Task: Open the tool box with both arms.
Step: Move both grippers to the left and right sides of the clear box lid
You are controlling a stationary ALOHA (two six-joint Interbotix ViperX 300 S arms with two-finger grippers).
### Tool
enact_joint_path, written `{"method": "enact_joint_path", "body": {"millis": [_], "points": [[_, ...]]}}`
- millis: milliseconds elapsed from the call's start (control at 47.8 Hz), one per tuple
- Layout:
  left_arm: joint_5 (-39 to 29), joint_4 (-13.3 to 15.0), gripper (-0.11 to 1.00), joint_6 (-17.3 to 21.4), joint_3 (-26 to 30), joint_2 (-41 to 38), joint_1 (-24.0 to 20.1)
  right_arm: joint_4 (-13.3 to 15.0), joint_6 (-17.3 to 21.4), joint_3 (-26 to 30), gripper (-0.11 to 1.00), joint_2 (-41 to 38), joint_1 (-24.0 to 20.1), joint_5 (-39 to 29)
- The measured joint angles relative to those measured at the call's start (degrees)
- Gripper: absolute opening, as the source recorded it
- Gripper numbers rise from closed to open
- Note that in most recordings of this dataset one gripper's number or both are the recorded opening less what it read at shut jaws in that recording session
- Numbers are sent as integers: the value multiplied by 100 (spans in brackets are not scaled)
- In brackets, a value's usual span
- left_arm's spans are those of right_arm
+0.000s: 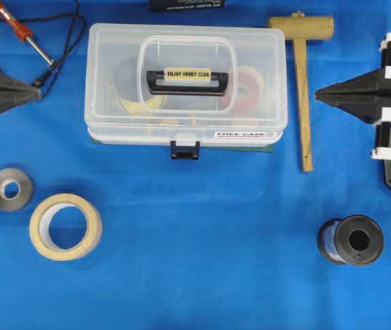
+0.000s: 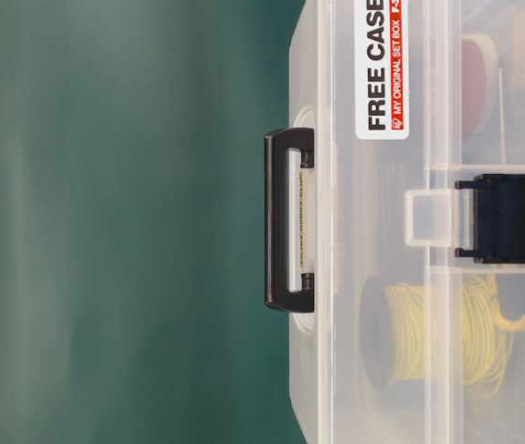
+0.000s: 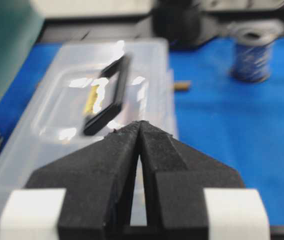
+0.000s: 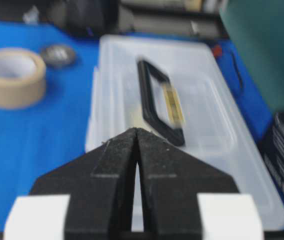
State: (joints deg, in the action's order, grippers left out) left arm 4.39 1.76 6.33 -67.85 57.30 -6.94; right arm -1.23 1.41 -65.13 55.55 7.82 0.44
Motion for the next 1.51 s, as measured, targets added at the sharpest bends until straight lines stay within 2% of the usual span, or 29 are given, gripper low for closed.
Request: {"method": "enact_joint_path", "body": {"millis": [84,125,188,355,376,439,564,711,920,1108,1505], "points": [[-167,0,1,9,0,-44,-255,-9,88,9,1,0,167,-308],[-255,0,6,9,-9,-62,-343,-9,149,9,6,0,255,-457],[-387,0,22,9,-26,-88,-431,-9,211,9,22,0,396,-677],[-835,0,71,35,-97,-202,-554,9,220,9,72,-70,809,-1397],[-888,0,78,35,-114,-237,-580,18,220,9,77,-97,853,-1477],[-967,0,88,35,-132,-316,-633,70,202,0,85,-176,949,-1740],[-976,0,87,35,-185,-624,-765,185,185,9,83,-422,1002,-2065],[-712,0,88,35,-193,-1169,-932,220,185,-26,84,-782,1020,-2048],[-193,9,88,53,-167,-2136,-1063,290,185,-35,84,-1450,1055,-1670],[-44,0,88,70,18,-2760,-1099,448,185,-18,84,-1986,1099,-1345],[141,0,88,105,325,-3340,-1134,466,185,202,83,-2619,1099,-642]]}}
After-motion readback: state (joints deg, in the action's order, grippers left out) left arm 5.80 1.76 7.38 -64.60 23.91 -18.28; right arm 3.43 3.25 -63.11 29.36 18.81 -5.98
